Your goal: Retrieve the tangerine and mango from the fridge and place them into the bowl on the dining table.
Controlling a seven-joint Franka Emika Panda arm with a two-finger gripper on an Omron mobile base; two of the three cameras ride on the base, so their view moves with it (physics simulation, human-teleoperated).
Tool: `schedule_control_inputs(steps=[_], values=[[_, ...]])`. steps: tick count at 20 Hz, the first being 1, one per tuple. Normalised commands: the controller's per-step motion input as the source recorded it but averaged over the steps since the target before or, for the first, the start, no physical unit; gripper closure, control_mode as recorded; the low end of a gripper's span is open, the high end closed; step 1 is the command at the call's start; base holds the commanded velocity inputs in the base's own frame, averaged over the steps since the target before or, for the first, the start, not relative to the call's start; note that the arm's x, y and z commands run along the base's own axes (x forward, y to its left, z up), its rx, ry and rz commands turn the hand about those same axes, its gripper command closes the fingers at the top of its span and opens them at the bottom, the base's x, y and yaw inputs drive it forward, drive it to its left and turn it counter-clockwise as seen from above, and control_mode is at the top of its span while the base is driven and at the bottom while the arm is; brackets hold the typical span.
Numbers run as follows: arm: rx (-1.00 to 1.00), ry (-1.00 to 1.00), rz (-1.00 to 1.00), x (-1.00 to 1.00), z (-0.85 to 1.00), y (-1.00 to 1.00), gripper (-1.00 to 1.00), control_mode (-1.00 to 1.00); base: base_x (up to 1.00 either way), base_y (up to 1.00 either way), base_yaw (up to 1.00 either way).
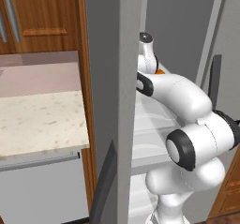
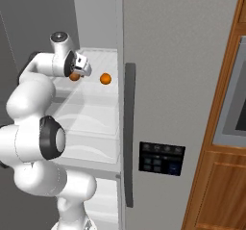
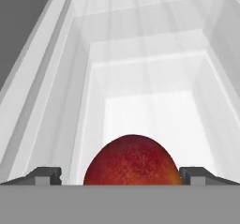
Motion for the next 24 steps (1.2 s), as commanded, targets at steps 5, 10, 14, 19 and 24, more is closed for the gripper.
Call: schedule_control_inputs(steps=[5, 10, 14, 19, 24], values=[[-0.09, 0.02, 0.0, 0.01, -0.16, 0.0, -1.0, -1.0, 0.0, 0.0, 0.0], [-0.11, 0.07, 0.0, 0.0, -0.14, 0.0, 1.0, -1.0, 0.0, 0.0, 0.0], [-0.12, 0.17, 0.0, 0.0, -0.26, 0.0, 1.0, -1.0, 0.0, 0.0, 0.0], [-0.03, 0.26, 0.0, 0.0, -0.53, -0.07, 1.0, -1.0, 0.0, 0.0, 0.0], [-0.01, 0.16, 0.0, 0.0, -0.48, -0.09, 1.0, -1.0, 0.0, 0.0, 0.0]])
